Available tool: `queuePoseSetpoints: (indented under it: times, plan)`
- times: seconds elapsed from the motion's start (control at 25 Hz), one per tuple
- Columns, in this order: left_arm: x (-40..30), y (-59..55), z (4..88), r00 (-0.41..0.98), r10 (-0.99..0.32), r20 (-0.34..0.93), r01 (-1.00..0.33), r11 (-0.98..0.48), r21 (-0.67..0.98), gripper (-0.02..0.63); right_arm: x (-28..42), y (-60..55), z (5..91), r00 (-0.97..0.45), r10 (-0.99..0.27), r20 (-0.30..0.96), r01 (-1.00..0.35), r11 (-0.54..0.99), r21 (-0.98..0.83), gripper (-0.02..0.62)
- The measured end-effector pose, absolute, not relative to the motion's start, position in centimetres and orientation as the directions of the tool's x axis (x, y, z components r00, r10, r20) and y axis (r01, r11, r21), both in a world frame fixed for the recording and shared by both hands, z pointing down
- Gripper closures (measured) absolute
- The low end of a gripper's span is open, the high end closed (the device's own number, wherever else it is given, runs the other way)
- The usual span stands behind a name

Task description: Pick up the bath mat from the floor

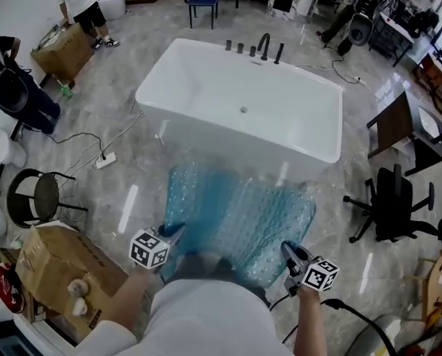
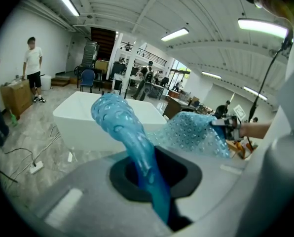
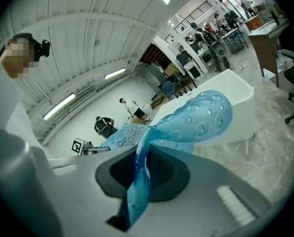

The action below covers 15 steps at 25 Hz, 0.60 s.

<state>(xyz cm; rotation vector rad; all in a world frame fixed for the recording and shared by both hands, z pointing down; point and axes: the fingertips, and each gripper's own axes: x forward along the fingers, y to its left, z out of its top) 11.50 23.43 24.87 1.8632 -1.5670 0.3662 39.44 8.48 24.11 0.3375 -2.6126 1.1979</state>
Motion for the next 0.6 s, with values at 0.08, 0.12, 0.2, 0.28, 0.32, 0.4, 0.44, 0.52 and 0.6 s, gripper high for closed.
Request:
queuePoseSetpoints:
  times: [0.08,0.12,0.2,0.28,0.32,0.4,0.44,0.52,0.6]
  plan:
    - [11.2,24.0,24.6,0.242,-0.764,0.598,-0.951,-0.064,0.302,0.589,38.8,9.1,23.9,-0.941,-0.12,0.315,-0.317,0.636,-0.703,0.563]
    - [11.0,24.1,24.5,0.244,-0.762,0.599,-0.952,-0.072,0.297,0.589,38.5,9.4,24.0,-0.94,-0.129,0.316,-0.323,0.636,-0.701,0.563]
    - [10.5,24.5,24.5,0.257,-0.758,0.6,-0.952,-0.089,0.294,0.589,38.1,10.1,24.2,-0.939,-0.151,0.31,-0.333,0.629,-0.702,0.563]
    - [9.5,24.8,24.4,0.265,-0.756,0.599,-0.951,-0.103,0.291,0.589,37.2,10.7,24.2,-0.937,-0.168,0.308,-0.342,0.626,-0.701,0.563]
    - [9.0,24.9,24.3,0.268,-0.756,0.597,-0.951,-0.108,0.289,0.589,36.7,10.9,24.1,-0.934,-0.172,0.314,-0.349,0.629,-0.695,0.563]
    - [8.1,24.9,24.1,0.273,-0.76,0.59,-0.95,-0.116,0.29,0.589,35.8,11.3,23.9,-0.928,-0.173,0.329,-0.36,0.641,-0.678,0.563]
    - [7.8,24.8,24.1,0.275,-0.762,0.586,-0.949,-0.118,0.291,0.589,35.4,11.3,23.8,-0.927,-0.173,0.332,-0.361,0.649,-0.669,0.563]
    - [7.5,24.3,23.8,0.28,-0.767,0.577,-0.947,-0.123,0.296,0.589,34.9,11.1,23.5,-0.926,-0.173,0.337,-0.361,0.666,-0.652,0.565]
    - [7.4,24.0,23.6,0.286,-0.769,0.572,-0.945,-0.129,0.3,0.589,34.7,11.0,23.2,-0.922,-0.175,0.346,-0.367,0.683,-0.632,0.565]
